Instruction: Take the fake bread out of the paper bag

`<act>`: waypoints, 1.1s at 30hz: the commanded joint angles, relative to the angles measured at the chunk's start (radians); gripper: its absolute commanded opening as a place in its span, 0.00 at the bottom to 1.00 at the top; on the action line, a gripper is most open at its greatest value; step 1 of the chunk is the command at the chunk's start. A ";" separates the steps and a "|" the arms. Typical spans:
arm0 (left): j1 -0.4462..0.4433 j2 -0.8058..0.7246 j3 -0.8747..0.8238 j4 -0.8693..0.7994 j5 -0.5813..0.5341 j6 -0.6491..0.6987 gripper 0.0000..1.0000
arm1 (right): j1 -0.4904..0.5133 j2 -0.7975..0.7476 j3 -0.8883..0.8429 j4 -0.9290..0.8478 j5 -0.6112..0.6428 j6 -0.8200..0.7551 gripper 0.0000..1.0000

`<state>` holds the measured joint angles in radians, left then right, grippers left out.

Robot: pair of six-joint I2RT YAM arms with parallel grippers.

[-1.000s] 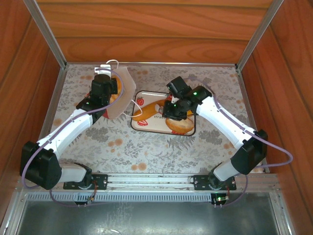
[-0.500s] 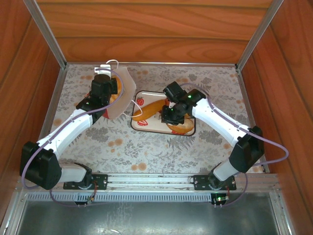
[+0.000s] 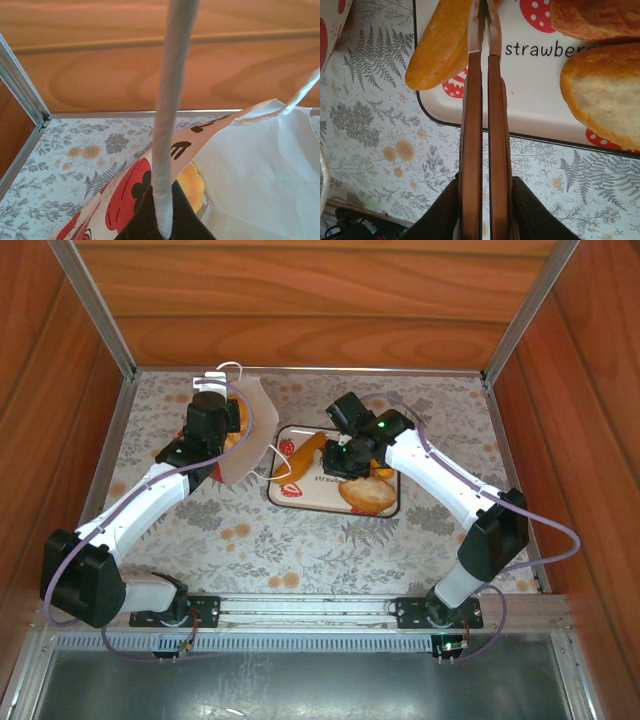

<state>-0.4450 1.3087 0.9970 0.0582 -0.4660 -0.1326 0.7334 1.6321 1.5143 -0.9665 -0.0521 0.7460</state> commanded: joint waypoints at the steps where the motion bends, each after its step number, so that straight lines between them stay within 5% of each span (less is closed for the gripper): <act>1: 0.007 -0.025 -0.019 0.003 0.013 -0.019 0.00 | -0.003 0.014 0.024 0.000 0.021 -0.017 0.27; 33: 0.006 -0.016 -0.009 0.003 0.026 -0.024 0.00 | -0.020 -0.063 -0.120 0.168 -0.086 0.107 0.48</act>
<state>-0.4450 1.3022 0.9916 0.0586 -0.4545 -0.1337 0.7193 1.5635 1.3987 -0.8555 -0.0921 0.8299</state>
